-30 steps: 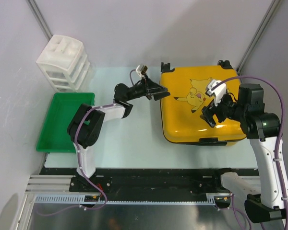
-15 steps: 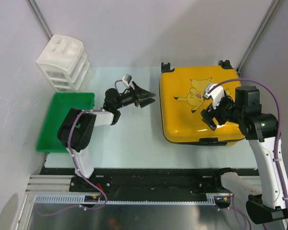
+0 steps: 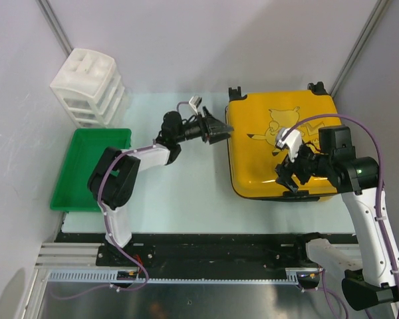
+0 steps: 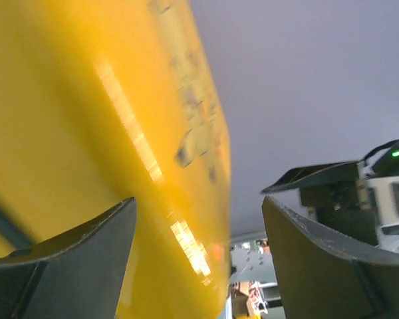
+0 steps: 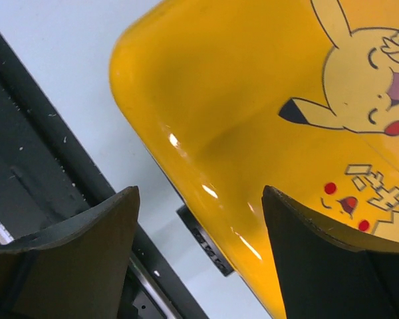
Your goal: Open, take out, and arrange the luggage
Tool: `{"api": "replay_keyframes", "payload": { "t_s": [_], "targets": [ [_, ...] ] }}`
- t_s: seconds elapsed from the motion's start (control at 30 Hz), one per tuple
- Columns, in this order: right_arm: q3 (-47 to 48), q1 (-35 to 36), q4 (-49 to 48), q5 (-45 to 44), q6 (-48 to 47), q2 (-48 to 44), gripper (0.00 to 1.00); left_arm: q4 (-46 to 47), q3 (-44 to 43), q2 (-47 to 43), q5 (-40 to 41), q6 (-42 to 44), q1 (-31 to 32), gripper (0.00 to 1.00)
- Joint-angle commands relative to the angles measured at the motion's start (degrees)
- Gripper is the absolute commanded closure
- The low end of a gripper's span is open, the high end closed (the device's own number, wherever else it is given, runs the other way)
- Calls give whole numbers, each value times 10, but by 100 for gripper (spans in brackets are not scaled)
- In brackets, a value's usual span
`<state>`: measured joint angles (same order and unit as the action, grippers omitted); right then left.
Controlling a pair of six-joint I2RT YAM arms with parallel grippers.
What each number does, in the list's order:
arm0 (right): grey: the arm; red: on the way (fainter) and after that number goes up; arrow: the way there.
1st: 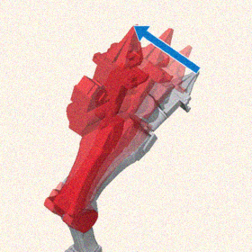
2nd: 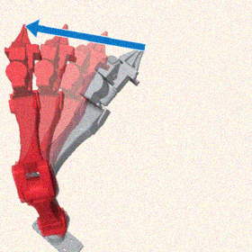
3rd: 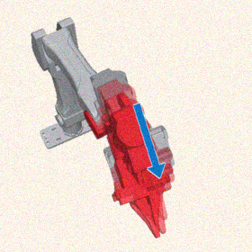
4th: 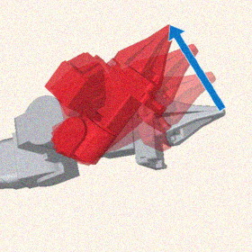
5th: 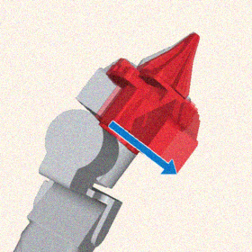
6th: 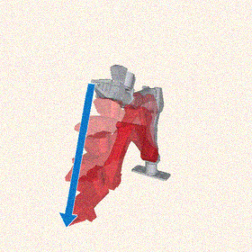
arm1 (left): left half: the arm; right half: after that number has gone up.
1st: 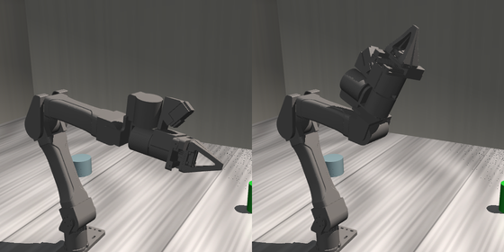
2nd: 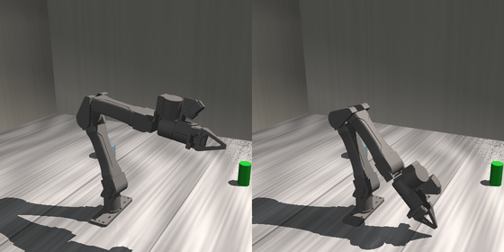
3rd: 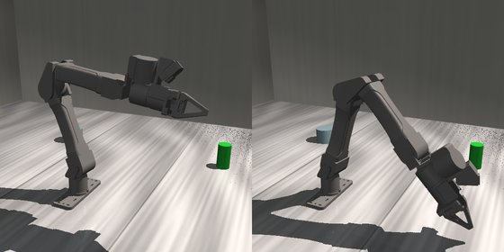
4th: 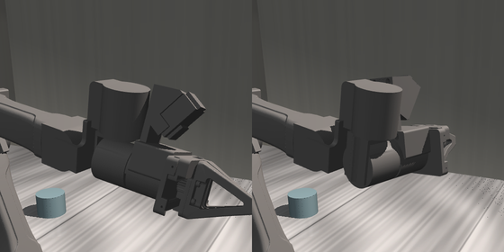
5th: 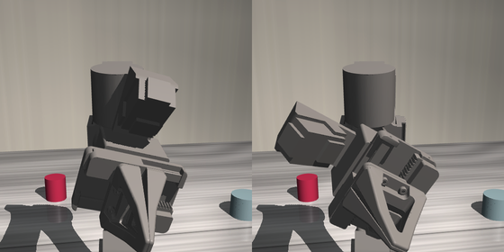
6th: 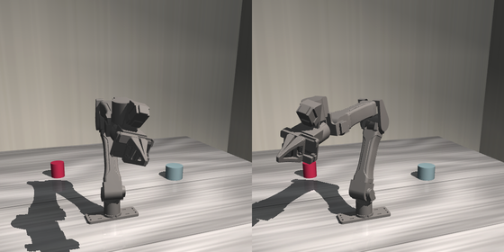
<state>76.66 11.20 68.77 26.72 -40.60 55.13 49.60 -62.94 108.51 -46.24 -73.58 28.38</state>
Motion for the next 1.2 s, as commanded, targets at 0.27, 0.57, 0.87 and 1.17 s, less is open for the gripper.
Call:
{"api": "replay_keyframes", "payload": {
  "t_s": [0.27, 0.57, 0.87, 1.17],
  "targets": [
    [-14, 10, 0, 51, -12, -44, 25, 18, -170, 18, 10, -34, 78, 19],
    [-142, 10, 14, -106, -161, -149, 30, 12, 32, -116, -17, -3, -34, 15],
    [-186, 18, -105, -166, -116, -210, 23, -99, 112, -158, 21, 104, -98, 10],
    [-115, 18, -243, -197, 104, -89, 14, -478, -312, 46, 169, 309, -119, 0]
  ]
}}
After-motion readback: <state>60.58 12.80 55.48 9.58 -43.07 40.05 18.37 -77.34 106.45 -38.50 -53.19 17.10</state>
